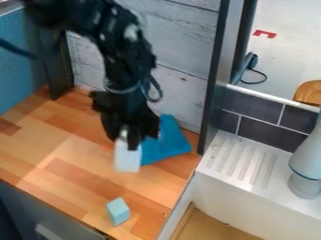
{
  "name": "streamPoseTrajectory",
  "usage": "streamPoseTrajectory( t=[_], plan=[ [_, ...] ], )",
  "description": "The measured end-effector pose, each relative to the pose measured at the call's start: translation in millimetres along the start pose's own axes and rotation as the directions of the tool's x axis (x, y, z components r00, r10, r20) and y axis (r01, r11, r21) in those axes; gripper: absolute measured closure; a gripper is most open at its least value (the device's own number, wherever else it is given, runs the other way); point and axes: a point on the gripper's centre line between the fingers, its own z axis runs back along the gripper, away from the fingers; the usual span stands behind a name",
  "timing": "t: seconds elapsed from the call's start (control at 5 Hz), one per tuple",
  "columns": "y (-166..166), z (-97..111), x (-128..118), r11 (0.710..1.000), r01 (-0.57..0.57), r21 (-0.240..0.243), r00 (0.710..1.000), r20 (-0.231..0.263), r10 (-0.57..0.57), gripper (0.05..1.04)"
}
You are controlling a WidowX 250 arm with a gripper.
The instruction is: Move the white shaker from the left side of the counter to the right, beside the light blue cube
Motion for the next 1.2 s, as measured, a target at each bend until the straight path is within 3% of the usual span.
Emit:
streamPoseTrajectory(
  t=[0.4, 0.6, 0.8, 1.0, 1.2],
  plan=[
    [-19.9, -38.9, -0.2, 0.999, 0.027, -0.018, 0.998, -0.059, -0.028, 0.552],
    [-24.5, -44.9, 6.3, 0.999, 0.031, -0.039, 0.998, -0.046, -0.033, 0.552],
    [-26.3, -46.5, 8.5, 0.998, 0.021, -0.051, 0.999, -0.035, -0.022, 0.458],
    [-23.9, -51.5, -0.5, 0.998, 0.021, -0.057, 0.998, -0.054, -0.024, 0.167],
    [-20.6, -46.6, -9.9, 0.998, 0.027, -0.061, 0.998, -0.051, -0.030, 0.075]
  ],
)
